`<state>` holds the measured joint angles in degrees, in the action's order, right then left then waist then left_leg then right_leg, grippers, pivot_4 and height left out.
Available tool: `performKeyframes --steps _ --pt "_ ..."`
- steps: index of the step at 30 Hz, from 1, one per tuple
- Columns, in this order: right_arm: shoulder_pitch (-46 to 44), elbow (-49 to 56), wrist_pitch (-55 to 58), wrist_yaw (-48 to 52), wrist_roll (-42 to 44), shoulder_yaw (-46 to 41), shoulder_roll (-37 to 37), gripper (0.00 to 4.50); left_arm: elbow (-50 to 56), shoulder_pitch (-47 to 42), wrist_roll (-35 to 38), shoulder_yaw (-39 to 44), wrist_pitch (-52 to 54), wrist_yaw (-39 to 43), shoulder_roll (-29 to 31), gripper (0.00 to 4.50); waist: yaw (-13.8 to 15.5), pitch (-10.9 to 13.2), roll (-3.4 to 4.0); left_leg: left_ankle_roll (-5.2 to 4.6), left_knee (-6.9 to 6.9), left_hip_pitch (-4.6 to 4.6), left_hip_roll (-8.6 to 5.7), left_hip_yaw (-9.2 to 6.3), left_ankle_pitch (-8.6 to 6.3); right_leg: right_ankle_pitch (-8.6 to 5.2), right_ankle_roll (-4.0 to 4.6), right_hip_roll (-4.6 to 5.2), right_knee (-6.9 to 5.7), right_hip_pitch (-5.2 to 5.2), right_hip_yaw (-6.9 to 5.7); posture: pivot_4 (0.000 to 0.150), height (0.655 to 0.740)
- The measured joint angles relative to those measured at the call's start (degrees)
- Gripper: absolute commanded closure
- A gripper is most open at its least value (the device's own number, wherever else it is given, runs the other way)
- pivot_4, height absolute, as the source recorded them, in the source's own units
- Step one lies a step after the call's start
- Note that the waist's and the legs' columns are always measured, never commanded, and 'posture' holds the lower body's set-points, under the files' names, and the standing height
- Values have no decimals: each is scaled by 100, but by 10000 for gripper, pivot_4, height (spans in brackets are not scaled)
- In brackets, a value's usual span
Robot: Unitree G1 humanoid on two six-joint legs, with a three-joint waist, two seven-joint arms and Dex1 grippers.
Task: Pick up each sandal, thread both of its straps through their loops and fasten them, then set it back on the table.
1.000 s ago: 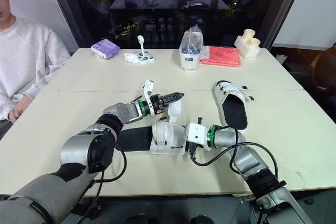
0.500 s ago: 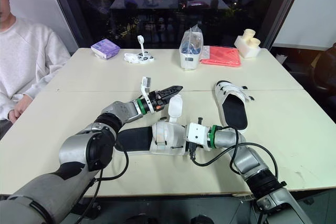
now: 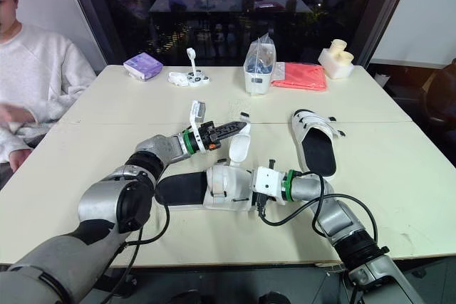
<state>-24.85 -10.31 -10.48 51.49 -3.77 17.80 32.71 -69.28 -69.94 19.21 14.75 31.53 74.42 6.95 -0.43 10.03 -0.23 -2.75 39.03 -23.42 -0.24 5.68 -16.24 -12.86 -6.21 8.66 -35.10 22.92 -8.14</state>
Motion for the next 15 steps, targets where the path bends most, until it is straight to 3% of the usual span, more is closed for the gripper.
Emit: performKeyframes --steps 3,8,11,15 --pt "14 19 2 -6 0 1 1 45000 794 326 -204 -538 -429 668 45 44583 -7 -1 2 0 0 0 0 0 0 0 1 1 2 1 2 1500 7400" --pt "38 48 2 -10 -2 -5 23 45000 2806 1704 -551 -1351 -2142 1081 231 44583 2 -3 6 4 0 0 2 -2 -2 0 3 10 9 0 6 1500 7400" --pt "51 47 2 -7 -3 -6 35 45000 3546 2373 -780 -1743 -3560 1250 429 44583 24 -3 6 18 1 0 1 -5 -10 2 5 25 12 -2 6 1500 7400" --pt "28 25 -2 13 -3 -5 95 45000 3421 2582 -1178 -2060 -6584 1162 616 44583 99 -5 9 16 2 2 1 -5 -13 8 16 33 18 16 5 1500 7400"
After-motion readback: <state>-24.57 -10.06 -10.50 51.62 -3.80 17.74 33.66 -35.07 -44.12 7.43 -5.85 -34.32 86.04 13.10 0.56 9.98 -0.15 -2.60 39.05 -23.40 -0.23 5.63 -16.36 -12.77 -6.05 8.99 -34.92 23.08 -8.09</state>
